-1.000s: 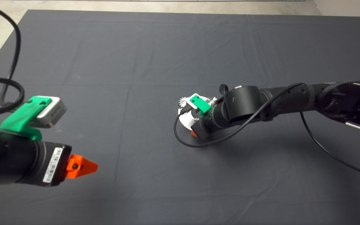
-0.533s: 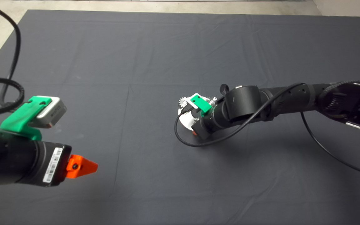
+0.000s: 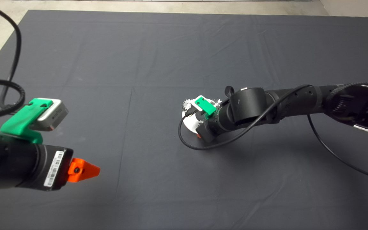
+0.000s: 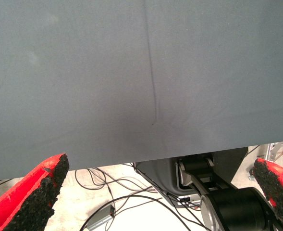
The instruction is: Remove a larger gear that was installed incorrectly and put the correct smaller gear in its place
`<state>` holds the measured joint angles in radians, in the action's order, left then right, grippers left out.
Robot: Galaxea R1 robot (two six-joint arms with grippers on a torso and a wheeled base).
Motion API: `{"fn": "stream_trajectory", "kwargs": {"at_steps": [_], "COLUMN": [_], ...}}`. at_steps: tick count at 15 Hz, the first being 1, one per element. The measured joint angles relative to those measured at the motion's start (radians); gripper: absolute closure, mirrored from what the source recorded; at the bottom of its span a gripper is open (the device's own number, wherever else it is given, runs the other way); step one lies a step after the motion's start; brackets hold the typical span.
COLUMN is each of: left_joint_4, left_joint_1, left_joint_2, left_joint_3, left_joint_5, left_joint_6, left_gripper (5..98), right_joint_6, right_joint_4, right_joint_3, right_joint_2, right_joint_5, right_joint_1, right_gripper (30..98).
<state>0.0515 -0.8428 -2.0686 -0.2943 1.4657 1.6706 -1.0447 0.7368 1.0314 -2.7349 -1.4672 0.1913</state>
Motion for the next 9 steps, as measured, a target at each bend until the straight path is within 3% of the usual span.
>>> {"fn": "stream_trajectory", "kwargs": {"at_steps": [9], "left_joint_4": [0.0], "left_joint_1": [0.0], "left_joint_2": [0.0], "left_joint_3": [0.0], "left_joint_5": [0.0], "left_joint_6": [0.0], "left_gripper": [5.5], "right_joint_6": [0.0], "right_joint_4": [-0.008], "right_joint_3": [0.0], "right_joint_2": [-0.001], "right_joint_5": [-0.001], "right_joint_1": [0.009], "right_gripper": [79.6]}}
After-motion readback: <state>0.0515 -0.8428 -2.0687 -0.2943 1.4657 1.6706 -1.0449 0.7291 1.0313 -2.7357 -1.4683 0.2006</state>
